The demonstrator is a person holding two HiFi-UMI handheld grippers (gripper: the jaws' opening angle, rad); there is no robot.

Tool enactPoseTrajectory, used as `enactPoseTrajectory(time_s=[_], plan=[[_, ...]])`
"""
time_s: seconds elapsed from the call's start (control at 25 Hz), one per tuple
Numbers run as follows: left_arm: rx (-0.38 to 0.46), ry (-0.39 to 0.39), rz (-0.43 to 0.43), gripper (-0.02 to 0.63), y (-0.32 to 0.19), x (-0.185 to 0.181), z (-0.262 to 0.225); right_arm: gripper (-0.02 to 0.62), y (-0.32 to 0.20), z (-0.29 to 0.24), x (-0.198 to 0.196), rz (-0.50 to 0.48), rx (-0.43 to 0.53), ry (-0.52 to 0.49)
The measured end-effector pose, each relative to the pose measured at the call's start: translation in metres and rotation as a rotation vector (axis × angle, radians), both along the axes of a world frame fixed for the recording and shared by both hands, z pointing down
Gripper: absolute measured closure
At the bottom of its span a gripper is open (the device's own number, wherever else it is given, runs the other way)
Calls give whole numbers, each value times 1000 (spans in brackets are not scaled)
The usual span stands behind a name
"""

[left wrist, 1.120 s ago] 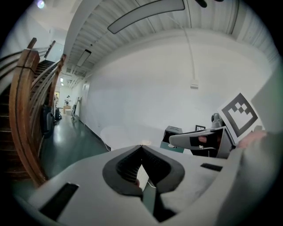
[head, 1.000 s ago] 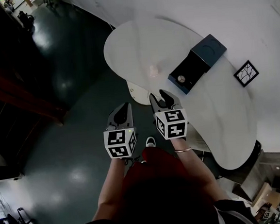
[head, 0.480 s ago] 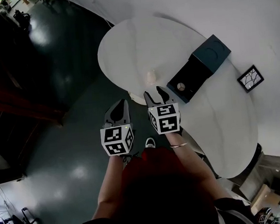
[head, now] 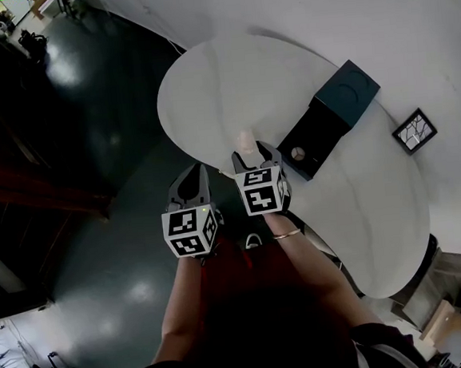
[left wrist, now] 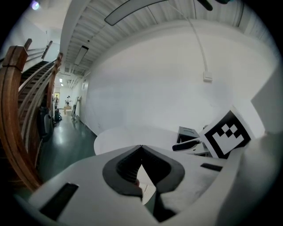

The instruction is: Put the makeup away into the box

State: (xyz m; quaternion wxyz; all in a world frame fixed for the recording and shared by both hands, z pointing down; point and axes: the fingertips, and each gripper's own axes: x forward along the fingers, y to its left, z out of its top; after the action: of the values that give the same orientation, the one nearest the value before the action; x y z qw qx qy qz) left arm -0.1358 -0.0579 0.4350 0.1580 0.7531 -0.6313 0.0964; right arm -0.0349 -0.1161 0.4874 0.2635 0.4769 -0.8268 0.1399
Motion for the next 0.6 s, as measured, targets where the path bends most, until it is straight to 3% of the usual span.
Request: enactPoseTrajectory(time_s=[0.2,0.6], plan=[[-18,8,32,584,-28,-14,11,354,-18,18,-4,34,-35,59],[-85,52,180,583,-98,-18,38,354,-49,50,0,138,-134,162]])
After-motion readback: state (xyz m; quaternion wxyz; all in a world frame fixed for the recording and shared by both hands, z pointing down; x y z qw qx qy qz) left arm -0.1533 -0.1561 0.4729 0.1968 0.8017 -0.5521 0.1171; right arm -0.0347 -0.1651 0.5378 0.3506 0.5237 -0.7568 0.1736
